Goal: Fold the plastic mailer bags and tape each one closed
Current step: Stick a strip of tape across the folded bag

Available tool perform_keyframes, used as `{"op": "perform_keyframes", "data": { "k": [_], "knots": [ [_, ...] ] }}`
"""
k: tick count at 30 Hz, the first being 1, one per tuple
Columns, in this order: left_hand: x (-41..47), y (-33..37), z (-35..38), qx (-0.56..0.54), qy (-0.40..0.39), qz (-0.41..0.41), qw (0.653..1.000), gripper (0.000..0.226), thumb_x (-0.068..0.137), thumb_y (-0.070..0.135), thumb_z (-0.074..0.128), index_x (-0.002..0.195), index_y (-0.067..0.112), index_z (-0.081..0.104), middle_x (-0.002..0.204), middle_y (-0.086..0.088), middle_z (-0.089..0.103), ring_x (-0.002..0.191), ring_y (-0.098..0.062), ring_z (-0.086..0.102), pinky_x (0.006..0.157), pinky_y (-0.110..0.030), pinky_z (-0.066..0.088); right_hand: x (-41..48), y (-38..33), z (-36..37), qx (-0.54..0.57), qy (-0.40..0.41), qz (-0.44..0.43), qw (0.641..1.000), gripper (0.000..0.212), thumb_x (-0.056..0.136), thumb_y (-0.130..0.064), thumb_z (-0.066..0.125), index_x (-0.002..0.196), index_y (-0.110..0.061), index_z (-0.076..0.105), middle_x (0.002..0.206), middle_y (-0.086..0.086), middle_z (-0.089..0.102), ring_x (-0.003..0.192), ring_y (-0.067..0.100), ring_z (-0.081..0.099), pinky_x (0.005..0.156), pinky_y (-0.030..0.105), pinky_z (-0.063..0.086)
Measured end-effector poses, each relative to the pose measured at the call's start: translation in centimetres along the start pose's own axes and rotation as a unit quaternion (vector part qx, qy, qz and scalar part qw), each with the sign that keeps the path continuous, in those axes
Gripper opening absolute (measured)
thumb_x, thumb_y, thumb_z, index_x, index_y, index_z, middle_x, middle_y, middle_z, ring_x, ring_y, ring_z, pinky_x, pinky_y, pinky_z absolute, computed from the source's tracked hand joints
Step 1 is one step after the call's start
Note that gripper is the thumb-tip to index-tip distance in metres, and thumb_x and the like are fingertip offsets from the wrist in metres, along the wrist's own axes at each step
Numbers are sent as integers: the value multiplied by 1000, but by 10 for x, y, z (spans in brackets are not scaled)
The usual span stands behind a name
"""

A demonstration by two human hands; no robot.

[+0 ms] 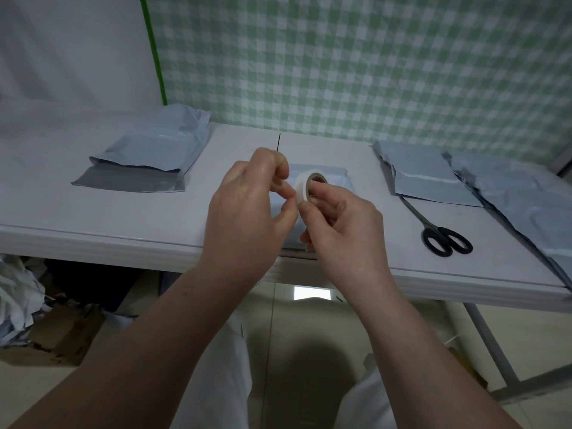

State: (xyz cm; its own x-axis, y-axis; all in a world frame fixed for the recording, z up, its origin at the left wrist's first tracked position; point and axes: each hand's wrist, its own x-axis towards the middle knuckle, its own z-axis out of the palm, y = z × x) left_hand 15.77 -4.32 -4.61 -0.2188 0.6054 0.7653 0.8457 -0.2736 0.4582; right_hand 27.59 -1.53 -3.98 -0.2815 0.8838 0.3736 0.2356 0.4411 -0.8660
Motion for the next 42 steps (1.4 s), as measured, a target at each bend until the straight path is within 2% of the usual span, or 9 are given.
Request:
{"op": "perform_keyframes", "data": {
  "k": [6, 10, 19, 25, 28, 33, 38, 40, 42],
  "knots": [
    [5, -2, -3, -16, -34, -8, 999, 44, 73, 7, 71, 89, 26, 34, 75, 8, 63, 76, -11, 58, 67, -22, 44, -1, 2, -3, -19, -24, 2, 1000, 6, 90, -9, 60, 94, -4, 62, 84, 17, 66, 65, 29, 64, 52, 25, 54],
    [6, -3, -3, -27, -57, -17, 998, 46, 72, 7, 71, 86, 26, 32, 76, 7, 62, 76, -11, 56, 67, -18, 42, -1, 1, -5, 20, -40, 26, 999, 12, 90, -7, 59, 88, -18, 59, 82, 10, 67, 62, 20, 63, 48, 9, 44],
    [7, -9, -3, -75, -78, -36, 993, 48, 71, 4, 70, 85, 27, 30, 73, 9, 58, 76, -9, 56, 73, -8, 40, -1, 0, -2, 39, -51, 36, 997, 21, 90, -5, 58, 90, -25, 61, 77, -3, 68, 54, 4, 60, 47, 9, 43],
    [2, -5, 0, -102, -100, -47, 989, 48, 73, 5, 66, 80, 35, 29, 72, 9, 59, 74, -8, 55, 71, -10, 41, 1, 4, 2, 6, 2, 28, 1000, 4, 90, -9, 61, 92, -11, 64, 77, 10, 67, 63, 24, 65, 51, 30, 53],
    [2, -7, -1, -146, -77, -85, 983, 34, 78, 9, 63, 88, 35, 44, 83, 11, 58, 84, -6, 57, 73, -16, 48, 2, 0, 2, 62, -17, 69, 996, 23, 91, -13, 61, 112, -20, 66, 89, -8, 69, 63, 6, 61, 48, 12, 45],
    [8, -13, -9, -238, -192, -119, 945, 41, 83, 18, 68, 119, 33, 57, 119, 16, 55, 108, -1, 53, 79, -15, 48, 7, 1, -6, 190, -52, 135, 971, 25, 84, -2, 49, 94, -9, 71, 65, 8, 54, 51, 12, 43, 47, 23, 35],
    [12, -11, -10, -262, -222, -110, 933, 38, 83, 31, 62, 121, 34, 58, 92, 15, 67, 99, -5, 61, 93, -25, 46, 6, 2, -12, 232, -101, 133, 958, 22, 72, -19, 47, 78, -7, 64, 69, 9, 49, 54, 13, 36, 49, 25, 29],
    [12, -9, -10, -286, -221, -103, 927, 33, 88, 29, 55, 120, 29, 60, 82, 13, 65, 90, -11, 63, 86, -35, 52, 5, 2, -13, 241, -120, 129, 954, 19, 74, -20, 46, 76, -9, 61, 67, 3, 54, 53, 12, 37, 48, 22, 29],
    [12, -7, -9, -315, -226, -99, 917, 28, 92, 26, 48, 116, 23, 60, 74, 11, 63, 80, -9, 62, 78, -29, 53, 5, 1, -13, 261, -140, 129, 946, 17, 74, -19, 45, 73, -10, 60, 66, 1, 55, 52, 12, 38, 46, 22, 31]
  ]
}}
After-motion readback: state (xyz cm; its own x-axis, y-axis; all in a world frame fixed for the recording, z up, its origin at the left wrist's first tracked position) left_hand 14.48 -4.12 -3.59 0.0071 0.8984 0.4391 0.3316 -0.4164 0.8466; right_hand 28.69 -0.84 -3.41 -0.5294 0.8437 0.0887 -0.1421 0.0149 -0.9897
